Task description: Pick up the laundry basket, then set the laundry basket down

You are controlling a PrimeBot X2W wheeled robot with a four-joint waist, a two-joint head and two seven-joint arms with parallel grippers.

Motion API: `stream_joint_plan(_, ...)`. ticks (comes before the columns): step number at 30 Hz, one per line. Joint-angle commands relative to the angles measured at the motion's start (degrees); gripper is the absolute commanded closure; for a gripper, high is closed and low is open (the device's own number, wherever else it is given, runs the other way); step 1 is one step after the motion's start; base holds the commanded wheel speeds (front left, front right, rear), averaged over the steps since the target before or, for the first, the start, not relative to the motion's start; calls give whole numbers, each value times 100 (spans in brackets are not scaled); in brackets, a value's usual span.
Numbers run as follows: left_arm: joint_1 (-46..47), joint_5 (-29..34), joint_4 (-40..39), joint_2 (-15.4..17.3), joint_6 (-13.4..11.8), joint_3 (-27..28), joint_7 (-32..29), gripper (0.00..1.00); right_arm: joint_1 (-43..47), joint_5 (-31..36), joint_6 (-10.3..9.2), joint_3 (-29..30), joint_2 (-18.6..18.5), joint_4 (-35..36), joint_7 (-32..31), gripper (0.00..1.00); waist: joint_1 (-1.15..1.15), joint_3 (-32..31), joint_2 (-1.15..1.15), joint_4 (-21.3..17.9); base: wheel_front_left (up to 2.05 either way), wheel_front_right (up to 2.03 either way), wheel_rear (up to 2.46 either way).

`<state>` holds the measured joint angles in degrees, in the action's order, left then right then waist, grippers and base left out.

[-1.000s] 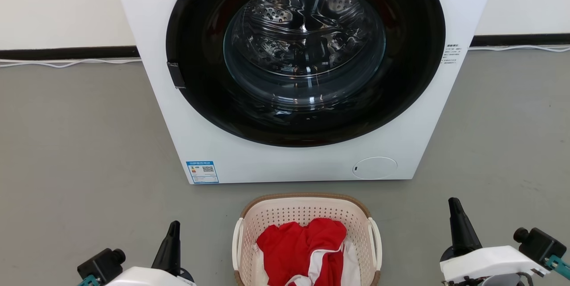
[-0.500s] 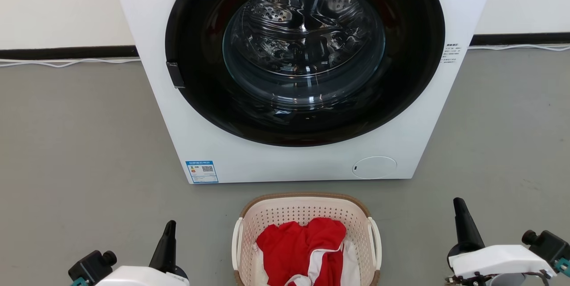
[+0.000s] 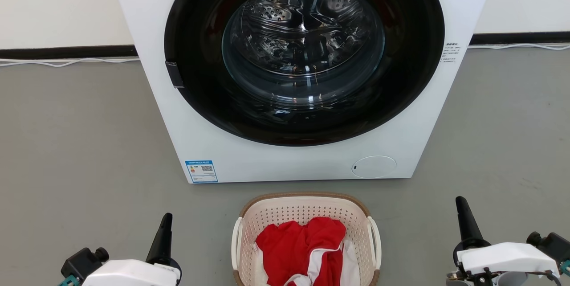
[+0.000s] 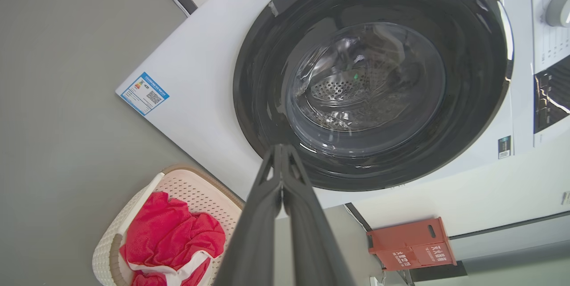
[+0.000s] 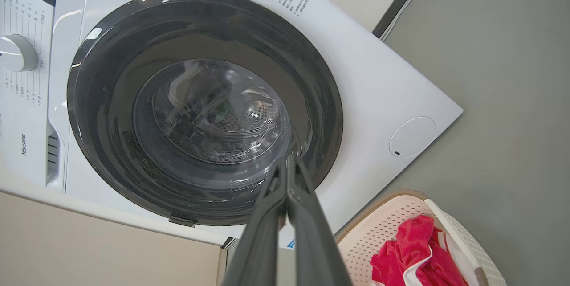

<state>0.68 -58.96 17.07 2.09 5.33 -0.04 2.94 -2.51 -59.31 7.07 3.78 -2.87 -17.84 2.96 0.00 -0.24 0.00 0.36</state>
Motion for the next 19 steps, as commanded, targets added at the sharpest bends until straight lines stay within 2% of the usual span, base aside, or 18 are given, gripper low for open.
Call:
stream_joint_plan(1, 297, -186, -162, 50, 70, 140, -51, 100, -263, -161, 24, -31, -20, 174, -70, 100, 0, 1, 0, -1, 0, 0, 0)
stream_joint_plan(19, 384, -1254, -209, 60, 120, 316, -355, 100, -299, -1225, 30, 74, -13, 244, -369, 100, 0, 15, 0, -13, 0, 0, 0)
